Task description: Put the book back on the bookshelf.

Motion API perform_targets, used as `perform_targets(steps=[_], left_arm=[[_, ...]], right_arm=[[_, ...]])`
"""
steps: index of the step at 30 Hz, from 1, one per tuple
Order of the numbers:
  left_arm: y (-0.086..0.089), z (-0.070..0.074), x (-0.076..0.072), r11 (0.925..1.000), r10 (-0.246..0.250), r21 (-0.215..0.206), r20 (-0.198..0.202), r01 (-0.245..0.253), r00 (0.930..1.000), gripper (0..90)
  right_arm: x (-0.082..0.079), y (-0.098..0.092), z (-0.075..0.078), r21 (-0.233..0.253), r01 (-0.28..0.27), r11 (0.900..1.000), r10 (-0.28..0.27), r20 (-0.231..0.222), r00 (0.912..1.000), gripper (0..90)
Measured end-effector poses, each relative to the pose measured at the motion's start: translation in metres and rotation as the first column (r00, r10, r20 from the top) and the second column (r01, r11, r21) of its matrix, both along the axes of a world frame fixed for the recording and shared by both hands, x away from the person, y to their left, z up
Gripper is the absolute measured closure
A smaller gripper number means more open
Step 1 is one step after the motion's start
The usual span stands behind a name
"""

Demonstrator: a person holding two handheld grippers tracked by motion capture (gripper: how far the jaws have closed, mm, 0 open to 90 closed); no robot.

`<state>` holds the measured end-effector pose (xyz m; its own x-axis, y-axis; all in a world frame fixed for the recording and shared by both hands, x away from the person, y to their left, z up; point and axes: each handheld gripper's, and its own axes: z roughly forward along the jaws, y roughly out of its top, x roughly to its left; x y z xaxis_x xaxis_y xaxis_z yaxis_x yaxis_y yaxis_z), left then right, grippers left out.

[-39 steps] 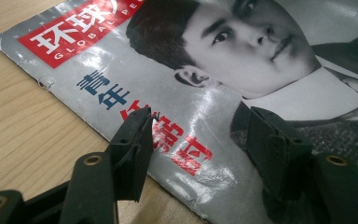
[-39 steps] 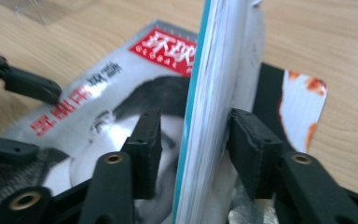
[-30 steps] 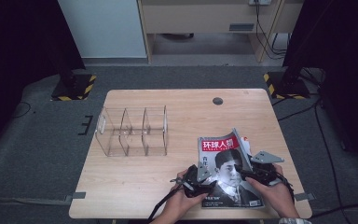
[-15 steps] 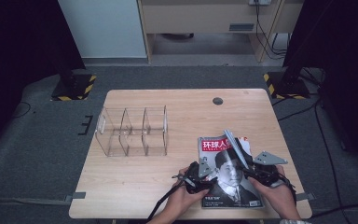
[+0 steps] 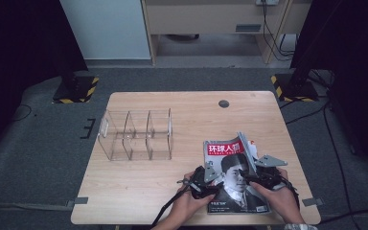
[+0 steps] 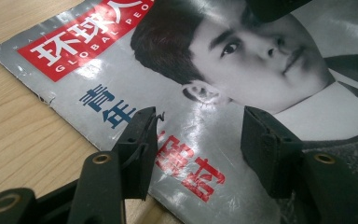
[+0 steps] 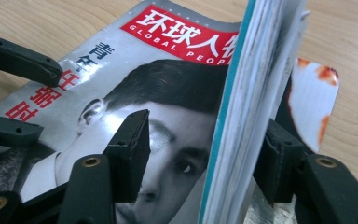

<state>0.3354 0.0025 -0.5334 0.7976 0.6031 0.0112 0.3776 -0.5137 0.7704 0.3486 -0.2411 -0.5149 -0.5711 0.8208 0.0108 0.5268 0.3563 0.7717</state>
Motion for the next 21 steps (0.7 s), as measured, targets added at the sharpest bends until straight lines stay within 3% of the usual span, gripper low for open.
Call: perform_targets(steps=[2, 8, 10, 12, 15, 17, 18, 21], left_arm=[[0.0, 0.0, 0.0, 1.0, 0.0, -0.001, -0.001, 0.0, 1.0, 45.4], [0.001, 0.0, 0.0, 1.0, 0.0, -0.007, -0.007, 0.0, 1.0, 45.4], [0.003, 0.0, 0.0, 0.9999, 0.004, -0.016, -0.016, -0.005, 0.9999, 38.8], [0.015, 0.003, 0.001, 0.998, 0.036, -0.05, -0.041, -0.038, 0.9985, 25.0], [0.029, 0.009, 0.005, 0.9959, 0.054, -0.072, -0.029, -0.056, 0.9981, 12.0], [0.032, 0.011, 0.008, 0.9933, 0.065, -0.093, -0.043, -0.069, 0.997, 8.3], [0.037, 0.011, 0.012, 0.9894, 0.065, -0.125, -0.075, -0.074, 0.9951, 6.2], [0.038, 0.009, 0.014, 0.9888, 0.072, -0.124, -0.096, -0.083, 0.9928, 5.0]], right_arm=[[0.001, -0.001, -0.001, -0.01, 0.007, 1.0, -0.007, -0.003, 1.0, 46.7], [0.004, -0.006, 0.0, -0.043, 0.066, 0.997, -0.065, 0.013, 0.9978, 73.5], [0.004, -0.006, 0.001, -0.031, 0.07, 0.997, -0.07, 0.015, 0.9974, 78.4], [0.003, -0.007, 0.002, -0.018, 0.065, 0.998, -0.065, 0.014, 0.9978, 81.5], [0.002, -0.008, 0.004, 0.007, 0.062, 0.998, -0.062, 0.028, 0.9977, 84.9], [0.001, -0.008, 0.005, 0.02, 0.057, 0.998, -0.058, 0.042, 0.9974, 86.0], [0.001, -0.008, 0.006, 0.02, 0.056, 0.998, -0.057, 0.048, 0.9973, 86.3], [-0.001, -0.008, 0.008, 0.033, 0.048, 0.998, -0.049, 0.056, 0.9972, 86.8]])
